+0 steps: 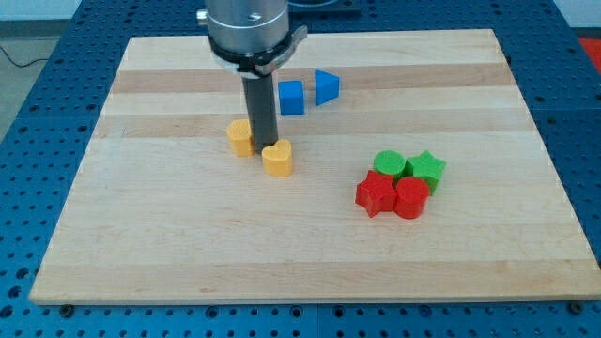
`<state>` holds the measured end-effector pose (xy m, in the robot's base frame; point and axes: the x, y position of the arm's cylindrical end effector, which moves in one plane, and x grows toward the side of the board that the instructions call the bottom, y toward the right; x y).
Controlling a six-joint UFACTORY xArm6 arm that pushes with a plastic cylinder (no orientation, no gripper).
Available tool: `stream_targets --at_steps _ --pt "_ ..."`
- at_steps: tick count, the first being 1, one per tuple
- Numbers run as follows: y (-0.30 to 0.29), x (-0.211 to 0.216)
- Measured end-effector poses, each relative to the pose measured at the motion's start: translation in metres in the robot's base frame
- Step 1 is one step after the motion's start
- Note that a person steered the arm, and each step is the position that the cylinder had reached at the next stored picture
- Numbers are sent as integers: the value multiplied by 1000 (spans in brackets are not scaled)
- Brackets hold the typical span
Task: Push the green blocks away from the red blocks
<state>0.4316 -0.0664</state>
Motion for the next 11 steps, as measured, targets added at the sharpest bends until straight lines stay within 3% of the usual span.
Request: stream_targets --at_steps 1,2,4,5,6,7,9,11 --pt "1 -10" --pt "48 -14" --pt "243 -10" --pt "301 30" --pt "303 56" --pt "270 57" --pt "166 57" --pt "108 15"
